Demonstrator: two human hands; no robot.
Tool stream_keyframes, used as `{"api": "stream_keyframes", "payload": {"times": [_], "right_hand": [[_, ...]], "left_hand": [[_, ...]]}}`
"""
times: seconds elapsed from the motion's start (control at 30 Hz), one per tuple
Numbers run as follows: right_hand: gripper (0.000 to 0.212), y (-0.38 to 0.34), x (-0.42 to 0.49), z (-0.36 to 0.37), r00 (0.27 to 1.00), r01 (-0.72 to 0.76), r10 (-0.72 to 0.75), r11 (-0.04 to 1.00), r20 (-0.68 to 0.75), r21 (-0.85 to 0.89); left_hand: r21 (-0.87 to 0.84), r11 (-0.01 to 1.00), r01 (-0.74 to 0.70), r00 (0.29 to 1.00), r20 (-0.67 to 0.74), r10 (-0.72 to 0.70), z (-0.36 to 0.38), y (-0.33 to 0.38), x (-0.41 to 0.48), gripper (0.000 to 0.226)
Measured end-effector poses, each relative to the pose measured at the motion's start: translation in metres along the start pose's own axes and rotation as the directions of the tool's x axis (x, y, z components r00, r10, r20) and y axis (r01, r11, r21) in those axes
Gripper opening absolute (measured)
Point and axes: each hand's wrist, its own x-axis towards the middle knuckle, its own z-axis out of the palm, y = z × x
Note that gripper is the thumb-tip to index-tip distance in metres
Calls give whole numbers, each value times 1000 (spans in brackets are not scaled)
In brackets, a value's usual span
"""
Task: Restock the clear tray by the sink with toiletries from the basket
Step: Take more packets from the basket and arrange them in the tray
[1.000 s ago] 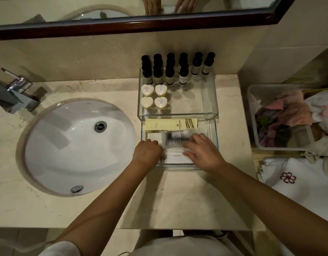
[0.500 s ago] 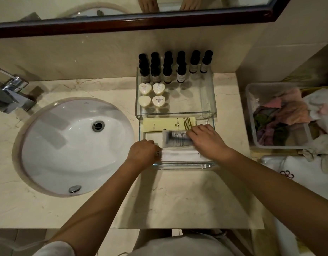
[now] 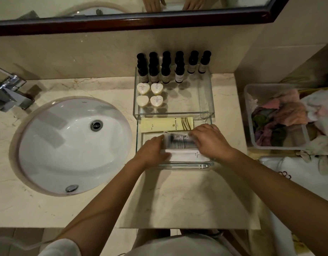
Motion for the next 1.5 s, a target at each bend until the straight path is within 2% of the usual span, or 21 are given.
{"api": "stream_keyframes", "payload": {"times": [0.1, 0.17, 0.23, 0.33, 0.4, 0.53, 0.77, 0.87, 1.03, 1.1, 1.17, 1.23, 1.37, 1.5], "right_hand": [[37, 1, -6, -2, 965, -199, 200, 980, -167, 25], [37, 3, -11, -1, 950, -264, 265, 964, -164, 30], [37, 3, -16, 3, 952, -260, 268, 963, -149, 67], [38, 6, -23, 10, 966, -223, 232, 971, -114, 90], [42, 5, -26, 10, 975, -217, 219, 974, -34, 56], [53, 3, -34, 5, 970, -227, 221, 972, 99, 54], [48, 2, -37, -14, 968, -247, 238, 958, 76, 149], [42, 4, -32, -14, 969, -248, 245, 947, 39, 206], [40, 5, -21, -12, 978, -210, 206, 968, 42, 139], [40, 5, -19, -10, 978, -205, 198, 973, 71, 106], [40, 5, -17, -9, 975, -208, 200, 975, 94, 79], [43, 6, -17, -7, 974, -208, 201, 976, 107, 61], [49, 7, -17, -7, 972, -205, 201, 978, 125, 22], [47, 4, -19, -9, 969, -222, 222, 975, 104, -9]], "left_hand": [[13, 999, 30, 999, -38, -29, 4, 14, 4, 45], [76, 996, 55, 998, -44, -52, 5, 21, 7, 42], [26, 994, 103, 993, -65, -101, 7, 24, 13, 40], [-160, 969, 188, 970, -125, -209, 9, 25, 21, 42], [-279, 933, 227, 954, -127, -270, 10, 27, 24, 49], [-477, 825, 302, 918, -88, -387, 10, 29, 27, 40], [-727, 631, 271, 911, -18, -413, 6, 35, 25, 23], [-752, 606, 261, 904, -31, -427, 6, 36, 24, 23], [-691, 677, 255, 906, -75, -417, 9, 31, 27, 26], [-618, 747, 245, 914, -111, -391, 8, 28, 26, 26], [-455, 856, 247, 915, -181, -360, 9, 25, 26, 29], [-304, 913, 272, 906, -239, -349, 11, 22, 25, 32], [-26, 939, 342, 905, -259, -337, 16, 21, 22, 38], [286, 910, 300, 925, -321, -204, 19, 26, 14, 55]]}}
